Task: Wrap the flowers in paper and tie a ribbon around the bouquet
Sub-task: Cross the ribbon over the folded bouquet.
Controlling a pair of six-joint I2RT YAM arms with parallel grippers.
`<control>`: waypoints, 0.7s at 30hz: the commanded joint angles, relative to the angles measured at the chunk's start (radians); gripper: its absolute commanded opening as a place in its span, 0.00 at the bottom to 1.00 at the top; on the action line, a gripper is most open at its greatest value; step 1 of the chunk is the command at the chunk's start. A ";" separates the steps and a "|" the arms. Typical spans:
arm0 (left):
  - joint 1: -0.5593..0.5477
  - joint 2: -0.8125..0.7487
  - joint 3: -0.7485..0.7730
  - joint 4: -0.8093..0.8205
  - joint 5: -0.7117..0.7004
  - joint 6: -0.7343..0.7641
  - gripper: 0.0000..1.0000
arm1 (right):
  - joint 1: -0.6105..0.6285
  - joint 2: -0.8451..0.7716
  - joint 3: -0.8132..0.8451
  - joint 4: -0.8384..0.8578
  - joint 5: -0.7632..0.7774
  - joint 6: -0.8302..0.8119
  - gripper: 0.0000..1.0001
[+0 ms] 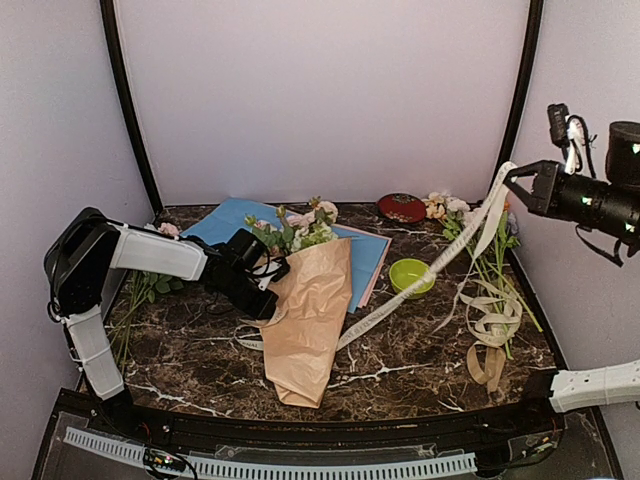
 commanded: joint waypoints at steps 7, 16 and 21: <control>0.008 0.037 -0.025 -0.087 -0.071 0.004 0.00 | -0.014 0.533 0.096 0.361 -0.258 -0.219 0.00; 0.011 -0.003 -0.034 -0.087 -0.075 0.008 0.00 | -0.011 1.093 0.193 0.513 -0.540 -0.092 0.00; 0.011 -0.091 -0.058 -0.050 -0.071 -0.010 0.00 | -0.012 1.243 0.238 0.491 -0.514 -0.047 0.00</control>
